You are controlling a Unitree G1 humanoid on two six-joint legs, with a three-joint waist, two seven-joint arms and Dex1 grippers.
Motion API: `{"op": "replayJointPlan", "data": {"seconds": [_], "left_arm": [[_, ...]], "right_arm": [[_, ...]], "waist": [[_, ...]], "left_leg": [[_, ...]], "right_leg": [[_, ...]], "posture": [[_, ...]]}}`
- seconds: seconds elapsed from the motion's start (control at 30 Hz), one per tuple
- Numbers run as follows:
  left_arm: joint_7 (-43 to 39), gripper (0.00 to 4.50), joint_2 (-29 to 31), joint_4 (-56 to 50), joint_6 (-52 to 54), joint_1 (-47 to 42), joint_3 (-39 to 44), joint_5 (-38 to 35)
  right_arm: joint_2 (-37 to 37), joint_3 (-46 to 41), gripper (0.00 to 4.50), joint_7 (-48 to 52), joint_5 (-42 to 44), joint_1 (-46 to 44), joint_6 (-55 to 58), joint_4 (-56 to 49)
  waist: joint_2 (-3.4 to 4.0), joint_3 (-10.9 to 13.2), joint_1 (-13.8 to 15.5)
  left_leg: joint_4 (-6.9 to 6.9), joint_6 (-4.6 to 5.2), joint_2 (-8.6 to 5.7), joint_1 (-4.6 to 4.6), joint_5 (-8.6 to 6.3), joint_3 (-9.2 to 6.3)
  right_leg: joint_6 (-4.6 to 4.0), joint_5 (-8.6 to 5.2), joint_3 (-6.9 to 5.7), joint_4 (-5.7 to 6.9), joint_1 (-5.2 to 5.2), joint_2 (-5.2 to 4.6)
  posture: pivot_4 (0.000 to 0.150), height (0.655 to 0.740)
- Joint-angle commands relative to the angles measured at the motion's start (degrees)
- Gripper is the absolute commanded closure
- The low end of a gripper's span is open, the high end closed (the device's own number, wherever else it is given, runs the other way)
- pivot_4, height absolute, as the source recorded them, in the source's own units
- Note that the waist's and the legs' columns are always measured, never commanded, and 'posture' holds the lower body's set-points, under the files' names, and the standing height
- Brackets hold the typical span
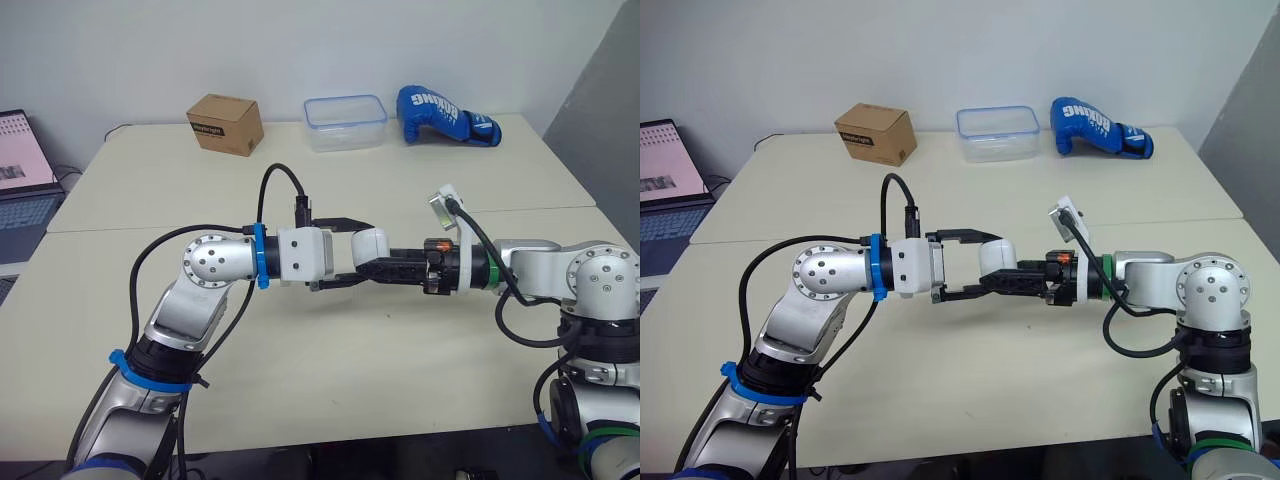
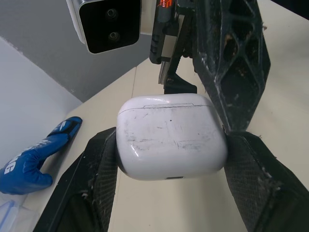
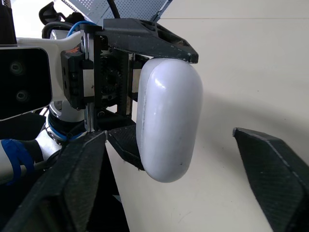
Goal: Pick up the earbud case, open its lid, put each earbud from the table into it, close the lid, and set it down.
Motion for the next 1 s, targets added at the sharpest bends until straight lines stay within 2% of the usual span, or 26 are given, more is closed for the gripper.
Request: {"op": "replayJointPlan", "data": {"seconds": [0.03,0.57,0.6,0.63,0.8,0.83,1.0], "left_arm": [[0.1,1.73,-0.1,-2.1,0.1,-1.0,0.1,-0.7],[0.0,1.73,-0.3,-2.9,0.4,-0.4,-0.4,-0.5],[0.0,1.73,-0.2,-2.9,0.4,-0.4,-0.4,-0.5],[0.0,1.73,-0.2,-2.9,0.4,-0.4,-0.4,-0.5],[-0.3,1.73,0.2,-3.0,0.1,-0.1,-0.4,-0.3],[-0.3,1.73,0.2,-3.0,0.1,-0.1,-0.4,-0.3],[-0.4,1.73,0.4,-2.7,-0.3,-0.1,-0.3,-0.1]], "right_arm": [[-0.3,-0.3,1.16,-0.9,4.2,-1.1,-0.8,-1.3],[-2.3,1.5,1.16,-2.7,7.5,-1.4,-3.1,-0.4],[-2.4,1.5,1.55,-2.8,7.8,-1.4,-3.3,-0.4],[-2.5,1.5,1.71,-2.9,7.9,-1.4,-3.4,-0.4],[-3.1,2.0,3.46,-2.9,9.0,-1.2,-4.2,-0.6],[-3.3,2.1,3.68,-2.9,9.2,-1.1,-4.4,-0.6],[-3.7,2.6,3.69,-3.1,9.9,-0.9,-4.7,-0.6]], "waist": [[0.0,0.0,-0.1],[0.0,0.0,-0.4],[0.0,0.0,-0.4],[0.0,0.0,-0.4],[0.0,0.0,-0.4],[0.0,0.0,-0.4],[0.0,0.0,-0.4]], "left_leg": [[0.0,0.0,0.0,0.0,0.0,0.0],[0.0,0.0,0.0,0.0,0.0,0.0],[0.0,0.0,0.0,0.0,0.0,0.0],[0.0,0.01,0.0,0.0,0.0,0.0],[0.0,0.01,0.0,0.0,0.0,0.0],[0.0,0.01,0.01,0.0,0.0,0.0],[0.0,0.01,0.0,-0.01,0.0,0.0]], "right_leg": [[0.0,0.0,0.0,0.0,0.0,0.0],[0.0,0.0,0.0,-0.01,0.0,0.0],[0.0,0.0,0.0,-0.01,0.0,0.0],[0.0,0.0,0.0,-0.01,0.0,0.0],[0.0,0.0,0.0,-0.02,0.0,0.0],[0.0,0.0,0.0,-0.01,0.0,0.01],[0.0,0.0,0.0,-0.01,0.0,0.0]], "posture": [[0.15,0.7307],[0.15,0.7307],[0.15,0.7307],[0.15,0.7307],[0.15,0.7307],[0.15,0.7307],[0.15,0.7307]]}}
